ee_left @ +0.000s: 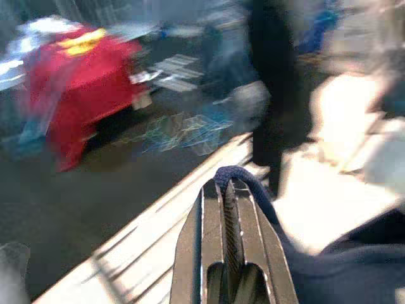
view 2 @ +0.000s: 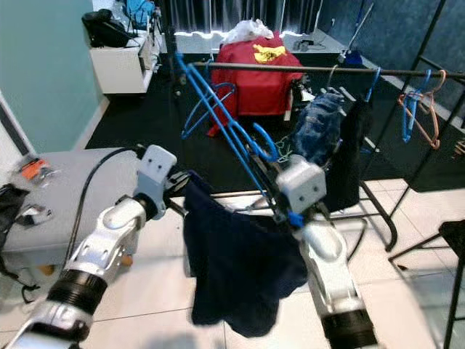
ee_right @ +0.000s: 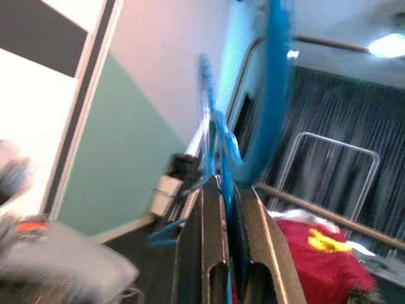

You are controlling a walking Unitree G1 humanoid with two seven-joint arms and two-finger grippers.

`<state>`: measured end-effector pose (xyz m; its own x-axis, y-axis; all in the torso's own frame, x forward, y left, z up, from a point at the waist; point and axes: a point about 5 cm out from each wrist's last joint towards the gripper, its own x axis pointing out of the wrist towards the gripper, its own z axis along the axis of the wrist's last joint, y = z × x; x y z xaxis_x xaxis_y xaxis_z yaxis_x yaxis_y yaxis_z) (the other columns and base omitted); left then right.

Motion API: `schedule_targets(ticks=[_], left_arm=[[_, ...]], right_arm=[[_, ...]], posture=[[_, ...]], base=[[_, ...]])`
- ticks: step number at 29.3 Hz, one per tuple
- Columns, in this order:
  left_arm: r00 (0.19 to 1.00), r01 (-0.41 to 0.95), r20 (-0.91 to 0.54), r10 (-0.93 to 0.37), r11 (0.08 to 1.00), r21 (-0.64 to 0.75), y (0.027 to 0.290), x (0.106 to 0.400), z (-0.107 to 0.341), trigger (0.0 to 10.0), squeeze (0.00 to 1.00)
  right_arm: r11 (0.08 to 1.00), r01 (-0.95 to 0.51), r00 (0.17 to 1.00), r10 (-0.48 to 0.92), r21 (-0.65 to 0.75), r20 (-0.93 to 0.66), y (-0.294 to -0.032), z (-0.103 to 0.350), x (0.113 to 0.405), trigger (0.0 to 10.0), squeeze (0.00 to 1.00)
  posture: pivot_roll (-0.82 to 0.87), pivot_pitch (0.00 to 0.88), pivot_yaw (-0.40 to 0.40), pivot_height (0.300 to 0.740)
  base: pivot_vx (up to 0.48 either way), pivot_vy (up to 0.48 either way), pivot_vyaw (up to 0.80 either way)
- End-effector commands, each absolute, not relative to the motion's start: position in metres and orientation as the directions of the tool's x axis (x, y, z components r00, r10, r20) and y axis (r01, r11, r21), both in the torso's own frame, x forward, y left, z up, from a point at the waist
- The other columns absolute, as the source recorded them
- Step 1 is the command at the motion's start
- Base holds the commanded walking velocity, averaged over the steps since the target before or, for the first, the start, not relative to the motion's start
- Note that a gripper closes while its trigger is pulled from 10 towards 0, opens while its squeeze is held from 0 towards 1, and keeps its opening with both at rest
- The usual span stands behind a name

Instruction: Hang hanger

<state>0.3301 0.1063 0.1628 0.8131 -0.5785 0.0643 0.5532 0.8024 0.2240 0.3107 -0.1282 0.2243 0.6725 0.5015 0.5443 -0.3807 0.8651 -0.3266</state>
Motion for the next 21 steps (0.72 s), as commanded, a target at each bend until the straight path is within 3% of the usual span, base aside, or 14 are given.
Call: schedule_targets(ticks=[1,6,10,13,18,19,20,21], left_arm=[[0.745,0.630,0.115,-0.658,0.749,0.206,0.089,0.319,0.178,0.0,0.00],[0.710,0.665,0.143,-0.690,0.723,0.188,0.079,0.312,0.187,0.0,0.00],[0.760,0.615,0.109,-0.641,0.763,0.199,0.085,0.316,0.181,0.0,0.00],[0.923,0.376,0.028,-0.383,0.916,0.142,0.123,0.330,0.155,0.0,0.00],[0.971,0.240,-0.011,-0.240,0.966,0.094,0.143,0.331,0.143,0.0,0.00],[0.987,0.158,-0.032,-0.157,0.987,0.040,0.154,0.328,0.134,1.8,0.00],[0.993,0.097,-0.070,-0.095,0.995,0.018,0.161,0.324,0.127,10.0,0.00],[0.994,0.056,-0.097,-0.056,0.998,0.007,0.166,0.322,0.122,10.0,0.00]], right_arm=[[0.867,-0.361,0.713,0.494,-0.344,0.497,-0.127,0.216,0.321,10.0,0.00],[0.879,-0.311,0.760,0.458,-0.361,0.461,-0.129,0.215,0.332,10.0,0.00],[0.920,-0.269,0.850,0.366,-0.285,0.378,-0.136,0.207,0.346,10.0,0.00],[0.959,-0.232,0.971,0.238,-0.166,0.016,-0.153,0.155,0.354,10.0,0.00],[0.977,-0.174,0.980,0.159,-0.123,-0.120,-0.163,0.130,0.349,10.0,0.00],[0.987,-0.139,0.968,0.119,-0.075,-0.219,-0.166,0.115,0.346,10.0,0.00],[0.992,-0.114,0.942,0.088,-0.060,-0.324,-0.169,0.100,0.344,10.0,0.00],[0.994,-0.099,0.917,0.070,-0.055,-0.393,-0.170,0.090,0.342,10.0,0.00]], posture=[[-0.01,0.000,-0.026,0.740],[0.00,0.000,-0.029,0.740],[0.00,0.000,-0.029,0.740],[-0.01,0.000,-0.026,0.740],[-0.02,0.002,-0.022,0.740],[-0.03,0.003,-0.011,0.740],[-0.03,0.006,-0.007,0.740],[-0.03,0.006,-0.007,0.740]], base=[[0.000,0.000,0.00],[0.000,0.000,0.00],[0.000,0.000,0.00],[0.000,0.000,0.00],[0.000,0.000,0.00],[0.000,0.000,0.00],[0.000,0.000,0.00],[0.000,0.000,0.00]])
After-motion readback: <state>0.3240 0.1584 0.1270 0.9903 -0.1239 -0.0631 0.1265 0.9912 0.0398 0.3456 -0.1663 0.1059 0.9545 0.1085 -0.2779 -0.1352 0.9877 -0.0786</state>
